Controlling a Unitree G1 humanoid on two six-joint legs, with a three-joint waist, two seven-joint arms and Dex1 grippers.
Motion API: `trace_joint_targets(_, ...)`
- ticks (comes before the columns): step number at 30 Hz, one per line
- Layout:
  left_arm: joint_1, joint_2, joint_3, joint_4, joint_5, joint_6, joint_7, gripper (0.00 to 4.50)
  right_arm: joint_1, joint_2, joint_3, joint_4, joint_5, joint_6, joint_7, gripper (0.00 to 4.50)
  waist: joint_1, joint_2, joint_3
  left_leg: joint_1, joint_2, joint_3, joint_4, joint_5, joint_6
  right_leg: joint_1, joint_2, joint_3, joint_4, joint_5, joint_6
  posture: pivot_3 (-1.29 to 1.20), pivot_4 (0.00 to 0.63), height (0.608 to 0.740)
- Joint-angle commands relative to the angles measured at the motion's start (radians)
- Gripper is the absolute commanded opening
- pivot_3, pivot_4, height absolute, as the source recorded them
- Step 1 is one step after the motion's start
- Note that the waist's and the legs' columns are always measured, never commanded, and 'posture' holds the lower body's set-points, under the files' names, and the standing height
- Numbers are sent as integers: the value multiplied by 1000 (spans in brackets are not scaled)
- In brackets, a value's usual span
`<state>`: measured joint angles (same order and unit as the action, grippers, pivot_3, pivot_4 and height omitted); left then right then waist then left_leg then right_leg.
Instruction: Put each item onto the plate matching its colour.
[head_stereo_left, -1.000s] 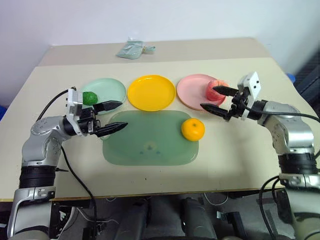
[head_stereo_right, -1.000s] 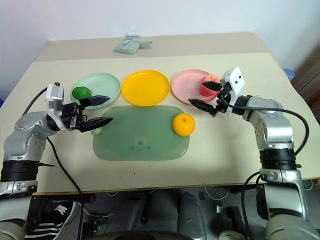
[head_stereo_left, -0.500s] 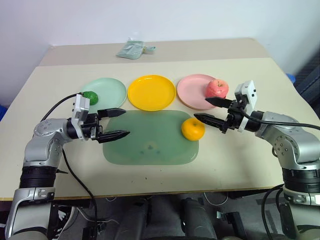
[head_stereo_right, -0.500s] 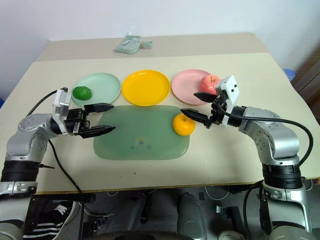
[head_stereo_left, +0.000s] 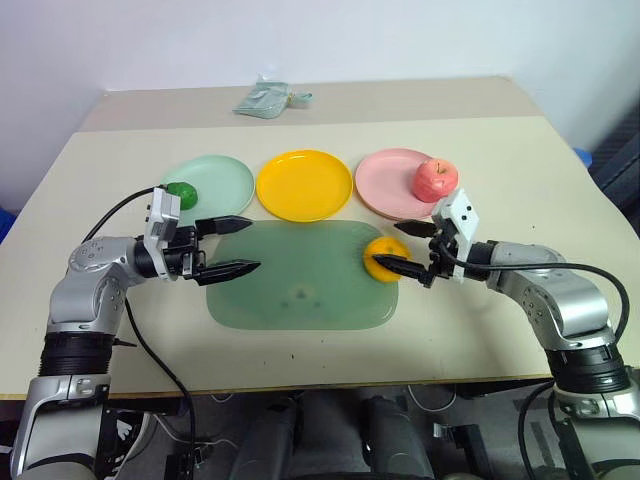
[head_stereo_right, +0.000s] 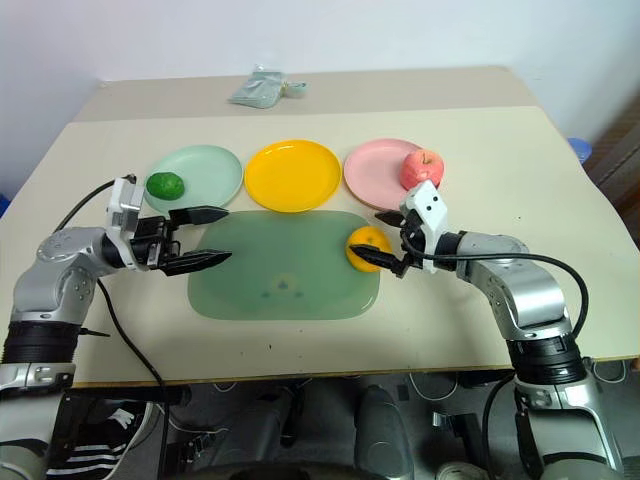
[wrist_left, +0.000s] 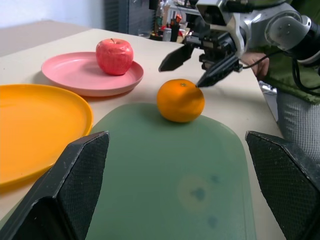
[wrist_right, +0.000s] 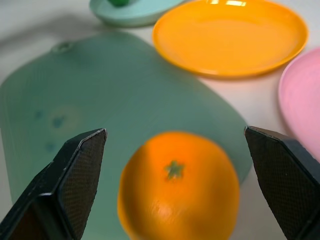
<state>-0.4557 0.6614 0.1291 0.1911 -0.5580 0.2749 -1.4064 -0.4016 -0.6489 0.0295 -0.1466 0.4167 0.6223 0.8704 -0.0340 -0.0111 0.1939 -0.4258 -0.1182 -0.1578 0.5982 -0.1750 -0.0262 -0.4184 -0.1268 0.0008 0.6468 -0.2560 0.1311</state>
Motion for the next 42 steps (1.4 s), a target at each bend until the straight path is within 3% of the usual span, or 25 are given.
trace_joint_targets(1, -3, 3, 10, -32, -13, 0, 5, 4500, 2, -14, 8, 19, -34, -45, 9, 4488, 0, 0, 0, 0, 0, 0, 0, 0, 0, 0, 0, 0, 0, 0, 0, 0, 150, 740)
trace_joint_targets(12, -7, 4, 11, -40, -15, -1, 12, 4500, 5, 1, 25, 57, -71, -60, 23, 4488, 0, 0, 0, 0, 1, 0, 0, 0, 0, 0, 1, 0, 0, 0, -1, 0, 150, 740)
trace_joint_targets(17, -6, 6, 12, -59, -18, 11, 22, 4500, -1, 10, 10, 46, -54, -53, 33, 3307, 0, 0, 0, 0, 2, 0, 0, 0, -1, 0, 2, 0, 0, 1, -1, 0, 150, 740)
trace_joint_targets(25, -19, -9, 27, -42, -1, -17, 62, 4500, -101, 76, -72, 38, 60, 19, -11, 3307, -4, 0, 0, 0, 5, 0, 0, 1, -1, 0, 4, 0, 0, 2, -3, 0, 150, 740)
trace_joint_targets(32, -9, -85, 50, 5, 85, -158, 259, 4500, -351, 256, -10, 263, -65, -125, -171, 3307, -8, 0, 0, 1, 8, 0, -1, 3, -5, -1, 8, 0, 0, 5, -7, 0, 150, 740)
trace_joint_targets(42, 54, -107, 59, 9, 121, -218, 359, 4500, -604, 476, 77, 731, -249, -432, -251, 3307, -11, 0, 0, 0, 9, 1, -2, 4, -7, -4, 10, 0, 2, 7, -9, 0, 150, 740)
